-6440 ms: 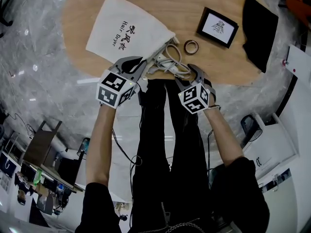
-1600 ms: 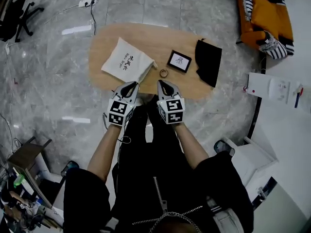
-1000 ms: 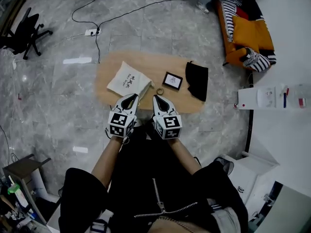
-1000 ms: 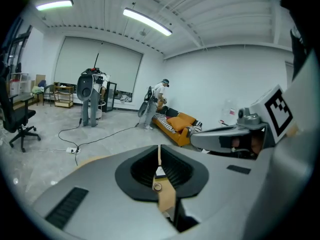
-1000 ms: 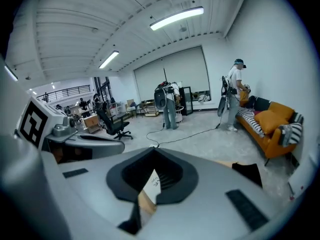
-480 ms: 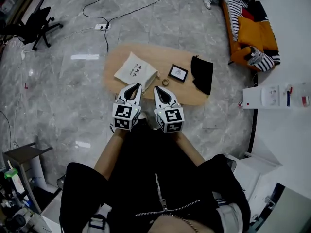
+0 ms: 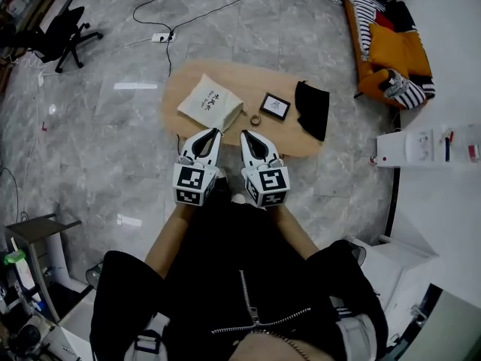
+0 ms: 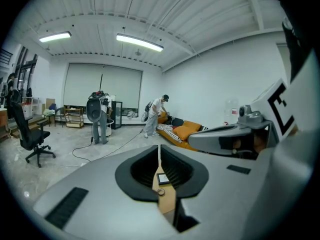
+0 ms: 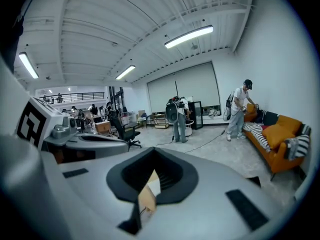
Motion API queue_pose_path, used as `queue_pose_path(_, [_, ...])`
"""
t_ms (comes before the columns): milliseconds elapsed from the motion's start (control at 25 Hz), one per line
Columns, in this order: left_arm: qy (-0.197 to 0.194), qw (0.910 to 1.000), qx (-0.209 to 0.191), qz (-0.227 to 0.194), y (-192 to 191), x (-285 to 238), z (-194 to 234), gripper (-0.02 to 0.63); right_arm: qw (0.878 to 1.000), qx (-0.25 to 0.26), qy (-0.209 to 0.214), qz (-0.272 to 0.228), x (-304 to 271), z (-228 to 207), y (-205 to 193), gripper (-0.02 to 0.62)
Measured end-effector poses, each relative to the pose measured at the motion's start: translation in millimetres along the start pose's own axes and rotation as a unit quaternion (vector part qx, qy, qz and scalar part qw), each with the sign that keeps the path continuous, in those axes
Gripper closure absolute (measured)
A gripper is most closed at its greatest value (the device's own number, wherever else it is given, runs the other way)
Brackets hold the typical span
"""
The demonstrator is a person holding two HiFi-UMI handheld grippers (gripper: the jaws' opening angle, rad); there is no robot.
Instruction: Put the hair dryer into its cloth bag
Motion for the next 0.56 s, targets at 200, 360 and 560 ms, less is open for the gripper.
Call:
queue_pose_path(200, [0.0, 0.9999, -0.011, -0.005, -1.1, 10.9, -7.2, 0.58, 1.0, -0.002, 0.002, -0.01, 11.5, 7.1, 2.1, 0.586])
queue_pose_path(360, [0.004, 0.9998, -0.011, -0.014, 2.3, 15.9, -8.7, 0.58, 1.0, 0.008, 0.01, -0.013, 14.3, 12.4, 6.1, 0.586])
queue_pose_path(560, [0.007, 0.9997, -0.015, -0.018, 3.7, 18.7, -6.8, 0.58, 1.0, 0.01, 0.013, -0.021, 13.8, 16.3, 9.0, 0.586])
Point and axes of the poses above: the fingertips, and each gripper's own axes: x backward along the fingers, z to its left, y out of its top, the point moved 3 cm from there along x, backward along the fingers, and after that the axes turned 15 degrees about x, right-handed, at the moved point
